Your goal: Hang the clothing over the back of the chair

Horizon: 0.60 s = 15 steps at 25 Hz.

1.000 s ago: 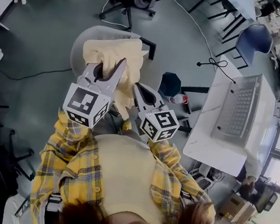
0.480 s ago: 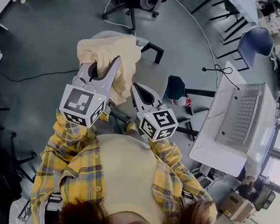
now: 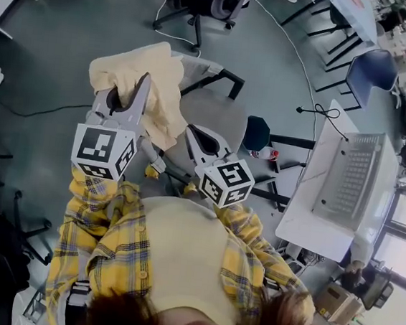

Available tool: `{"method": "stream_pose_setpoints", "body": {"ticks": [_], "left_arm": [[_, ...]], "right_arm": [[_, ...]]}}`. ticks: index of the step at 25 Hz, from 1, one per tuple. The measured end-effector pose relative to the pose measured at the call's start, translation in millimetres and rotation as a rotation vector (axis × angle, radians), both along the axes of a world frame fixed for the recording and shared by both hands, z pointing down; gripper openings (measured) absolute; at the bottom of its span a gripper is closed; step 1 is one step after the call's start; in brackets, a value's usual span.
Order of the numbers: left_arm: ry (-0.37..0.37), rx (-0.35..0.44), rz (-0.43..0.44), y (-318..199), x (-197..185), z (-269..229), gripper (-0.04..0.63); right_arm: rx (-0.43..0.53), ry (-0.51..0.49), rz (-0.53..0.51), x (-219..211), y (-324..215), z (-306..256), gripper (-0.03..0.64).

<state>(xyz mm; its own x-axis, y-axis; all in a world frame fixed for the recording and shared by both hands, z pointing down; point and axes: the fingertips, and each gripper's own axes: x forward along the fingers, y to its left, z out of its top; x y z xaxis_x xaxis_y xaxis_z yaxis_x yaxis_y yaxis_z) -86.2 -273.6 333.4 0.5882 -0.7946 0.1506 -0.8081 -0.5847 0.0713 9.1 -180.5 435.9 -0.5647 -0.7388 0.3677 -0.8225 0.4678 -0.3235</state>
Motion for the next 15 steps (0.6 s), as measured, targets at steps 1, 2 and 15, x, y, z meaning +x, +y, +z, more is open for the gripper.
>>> {"method": "stream_pose_setpoints", "body": {"ticks": [1, 2, 15], "left_arm": [[0.001, -0.003, -0.014, -3.6, -6.5, 1.9, 0.037], [0.004, -0.006, -0.028, -7.3, -12.8, 3.9, 0.037], [-0.006, -0.008, -0.12, -29.5, -63.5, 21.8, 0.04]], "right_arm": [[-0.002, 0.001, -0.003, -2.2, -2.0, 1.0, 0.014], [-0.004, 0.001, -0.006, -4.4, -4.0, 1.9, 0.014], [-0.035, 0.014, -0.04, -30.9, -19.9, 14.0, 0.015]]}}
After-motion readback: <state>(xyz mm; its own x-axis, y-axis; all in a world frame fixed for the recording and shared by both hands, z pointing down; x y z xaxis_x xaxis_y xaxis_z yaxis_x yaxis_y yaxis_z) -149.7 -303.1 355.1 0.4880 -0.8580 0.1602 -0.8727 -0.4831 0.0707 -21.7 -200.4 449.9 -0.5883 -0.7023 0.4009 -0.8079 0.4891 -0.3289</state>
